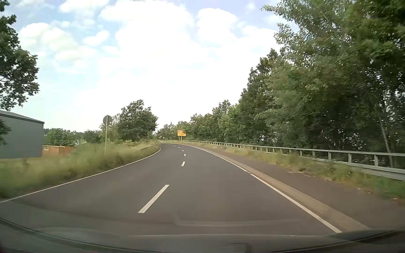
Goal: Follow the waypoints while adhering to traffic rules and regulations
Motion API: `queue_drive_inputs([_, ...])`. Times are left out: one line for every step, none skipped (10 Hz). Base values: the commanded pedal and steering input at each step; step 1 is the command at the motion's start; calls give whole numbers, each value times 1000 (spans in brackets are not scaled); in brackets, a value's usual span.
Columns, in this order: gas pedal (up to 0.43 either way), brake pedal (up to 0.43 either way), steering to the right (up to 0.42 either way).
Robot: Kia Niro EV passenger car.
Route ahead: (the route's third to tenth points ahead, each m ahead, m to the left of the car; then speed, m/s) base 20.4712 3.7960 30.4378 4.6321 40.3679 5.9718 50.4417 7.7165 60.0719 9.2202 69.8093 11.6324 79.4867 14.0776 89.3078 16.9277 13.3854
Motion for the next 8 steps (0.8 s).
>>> queue_drive_inputs([59, 30, -13])
queue_drive_inputs([67, 30, -13])
queue_drive_inputs([67, 30, -14])
queue_drive_inputs([67, 30, -14])
queue_drive_inputs([67, 30, -15])
queue_drive_inputs([67, 30, -18])
queue_drive_inputs([67, 30, -20])
queue_drive_inputs([67, 30, -21])
